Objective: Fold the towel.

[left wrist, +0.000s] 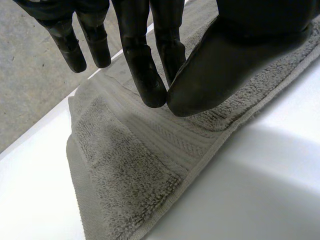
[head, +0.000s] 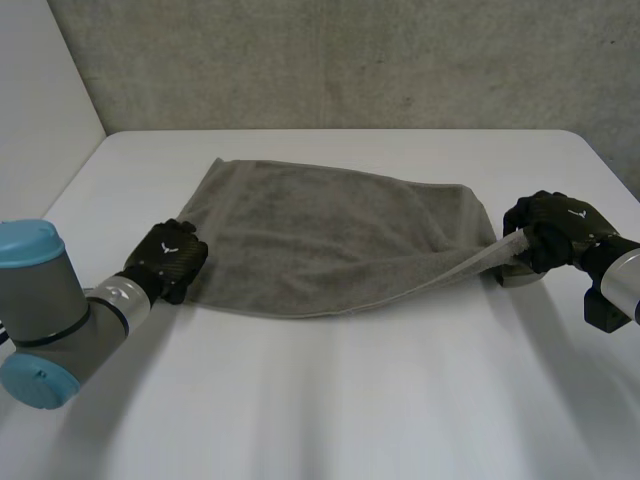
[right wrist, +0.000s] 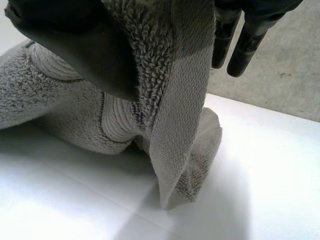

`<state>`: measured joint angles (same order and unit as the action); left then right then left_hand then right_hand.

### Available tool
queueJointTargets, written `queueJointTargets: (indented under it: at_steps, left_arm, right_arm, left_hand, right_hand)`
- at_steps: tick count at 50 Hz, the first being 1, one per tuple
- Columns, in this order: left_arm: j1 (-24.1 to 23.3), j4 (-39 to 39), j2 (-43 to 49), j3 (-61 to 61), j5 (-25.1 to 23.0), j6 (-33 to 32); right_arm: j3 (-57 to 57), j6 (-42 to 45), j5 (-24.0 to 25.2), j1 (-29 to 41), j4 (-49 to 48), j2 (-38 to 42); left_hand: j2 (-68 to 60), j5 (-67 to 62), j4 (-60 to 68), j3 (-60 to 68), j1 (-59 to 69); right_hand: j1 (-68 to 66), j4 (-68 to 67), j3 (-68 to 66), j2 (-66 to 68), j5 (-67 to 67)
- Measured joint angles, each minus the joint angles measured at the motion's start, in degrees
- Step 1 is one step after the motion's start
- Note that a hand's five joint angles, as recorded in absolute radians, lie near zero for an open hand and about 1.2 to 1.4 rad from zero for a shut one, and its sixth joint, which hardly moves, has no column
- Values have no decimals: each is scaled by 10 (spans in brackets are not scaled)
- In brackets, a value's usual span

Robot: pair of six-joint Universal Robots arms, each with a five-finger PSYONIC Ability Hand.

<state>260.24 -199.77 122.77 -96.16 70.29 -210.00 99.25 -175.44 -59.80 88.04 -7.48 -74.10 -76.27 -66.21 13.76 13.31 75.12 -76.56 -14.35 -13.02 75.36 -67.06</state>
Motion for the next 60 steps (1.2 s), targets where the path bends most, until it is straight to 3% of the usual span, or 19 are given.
queueJointTargets:
  at_steps: [5, 12, 20, 60]
  left_arm:
    - [0, 6, 1, 3, -2, 0]
    - [0, 10, -7, -4, -1, 1]
    - [11, 33, -48, -41, -4, 0]
    - [19, 35, 12, 26, 0, 2]
  right_arm:
    - [1, 4, 0, -1, 0, -1]
    - [4, 5, -1, -4, 0, -4]
    - [8, 5, 0, -6, 1, -5]
    - [2, 11, -11, -7, 0, -1]
  left_hand:
    - [24, 20, 0, 0, -16]
    - [309, 310, 0, 0, -300]
    - [414, 431, 0, 0, -403]
    - [416, 409, 0, 0, -402]
  right_hand:
    - [0, 0, 0, 0, 0]
    - [0, 0, 0, 0, 0]
    - [0, 0, 0, 0, 0]
    - [0, 0, 0, 0, 0]
